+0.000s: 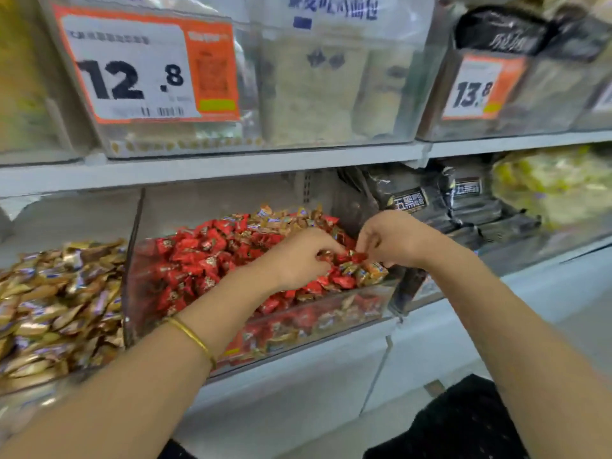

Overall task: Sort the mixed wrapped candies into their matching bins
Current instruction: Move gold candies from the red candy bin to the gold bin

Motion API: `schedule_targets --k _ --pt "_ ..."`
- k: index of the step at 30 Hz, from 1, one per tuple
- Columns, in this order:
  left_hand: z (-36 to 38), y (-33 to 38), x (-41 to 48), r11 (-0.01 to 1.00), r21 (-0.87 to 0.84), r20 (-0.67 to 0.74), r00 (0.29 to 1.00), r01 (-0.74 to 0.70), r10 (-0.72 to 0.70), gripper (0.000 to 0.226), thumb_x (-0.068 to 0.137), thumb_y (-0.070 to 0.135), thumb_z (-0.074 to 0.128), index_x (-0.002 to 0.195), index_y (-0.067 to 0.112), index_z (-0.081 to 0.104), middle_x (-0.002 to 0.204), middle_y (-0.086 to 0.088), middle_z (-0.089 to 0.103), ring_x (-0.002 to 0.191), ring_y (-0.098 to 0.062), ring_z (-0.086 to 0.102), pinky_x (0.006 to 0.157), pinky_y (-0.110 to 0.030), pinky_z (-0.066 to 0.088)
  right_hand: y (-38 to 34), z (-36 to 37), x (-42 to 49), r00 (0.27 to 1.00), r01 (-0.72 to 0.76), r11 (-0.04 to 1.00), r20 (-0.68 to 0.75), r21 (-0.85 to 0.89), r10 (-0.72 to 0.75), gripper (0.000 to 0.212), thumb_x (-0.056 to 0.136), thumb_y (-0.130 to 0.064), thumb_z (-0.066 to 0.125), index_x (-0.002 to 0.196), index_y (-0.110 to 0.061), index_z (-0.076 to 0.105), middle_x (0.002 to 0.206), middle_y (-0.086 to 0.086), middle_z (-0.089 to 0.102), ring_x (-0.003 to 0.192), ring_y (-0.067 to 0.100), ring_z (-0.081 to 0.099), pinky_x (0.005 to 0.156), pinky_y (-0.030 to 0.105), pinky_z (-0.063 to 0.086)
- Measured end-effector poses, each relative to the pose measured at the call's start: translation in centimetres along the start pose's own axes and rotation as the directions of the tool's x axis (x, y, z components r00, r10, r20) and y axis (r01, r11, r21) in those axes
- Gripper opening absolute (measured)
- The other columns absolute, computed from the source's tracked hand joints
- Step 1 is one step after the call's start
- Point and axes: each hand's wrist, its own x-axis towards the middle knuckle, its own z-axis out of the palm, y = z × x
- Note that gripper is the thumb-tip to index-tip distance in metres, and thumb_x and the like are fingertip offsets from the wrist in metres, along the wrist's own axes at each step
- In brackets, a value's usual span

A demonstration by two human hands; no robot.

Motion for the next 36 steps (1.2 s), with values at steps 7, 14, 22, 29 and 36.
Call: schedule_targets --k 7,14,22,29,36 --pt "1.8 -2.6 2.0 0.983 0.183 0.119 0.993 -0.024 0.003 0.019 0.08 0.031 0.07 0.099 0.028 0.067 0.11 0.003 0.047 0.113 -0.016 0.037 0.099 -0.034 0.033 -0.8 2.4 2.7 0.954 0.137 0.861 0.3 -0.489 0.019 0.04 0.088 -0.009 0.058 0.128 -0.01 0.055 0.124 0.007 0.059 0.113 0.025 0.056 0.092 0.031 0.048" --pt "-1.0 -4.2 0.8 0.954 0.29 0.211 0.967 0.074 -0.139 0.012 0.08 0.022 0.071 0.091 0.022 0.066 0.09 0.011 0.045 0.103 -0.012 0.043 0.086 -0.025 0.038 0.3 4.4 4.7 0.971 0.03 0.999 0.234 0.044 -0.039 0.069 0.079 -0.013 0.073 0.14 -0.016 0.042 0.14 0.005 0.045 0.123 0.019 0.046 0.094 0.021 0.037" --pt "-4.2 -4.7 0.2 0.963 0.085 0.108 0.958 0.256 -0.264 0.006 0.082 0.016 0.069 0.088 0.013 0.068 0.102 0.003 0.064 0.097 -0.011 0.057 0.09 -0.026 0.045 -1.2 3.9 5.2 0.99 0.025 0.707 0.078 0.706 -0.114 0.05 0.078 0.018 0.061 0.12 -0.01 0.059 0.113 0.013 0.053 0.076 0.013 0.06 0.066 0.025 0.059" --pt "-2.7 -5.0 0.9 0.978 -0.011 0.068 0.976 0.209 -0.208 0.051 0.085 0.022 0.067 0.132 0.025 0.046 0.138 -0.001 0.038 0.127 -0.018 0.038 0.098 -0.025 0.033 0.4 3.8 5.0 0.99 -0.077 0.781 0.139 0.619 -0.013 0.046 0.08 0.018 0.06 0.117 -0.01 0.06 0.109 0.009 0.052 0.077 0.019 0.061 0.07 0.029 0.059" --pt "-0.8 -5.7 1.8 0.969 0.129 0.153 0.961 0.21 -0.229 0.054 0.082 0.032 0.069 0.132 0.031 0.047 0.131 -0.005 0.034 0.125 -0.022 0.036 0.108 -0.032 0.031 -0.6 5.3 5.6 0.996 0.015 0.842 0.07 0.539 -0.063 0.052 0.076 -0.004 0.075 0.123 -0.014 0.053 0.117 0.007 0.049 0.101 0.018 0.053 0.083 0.026 0.05"
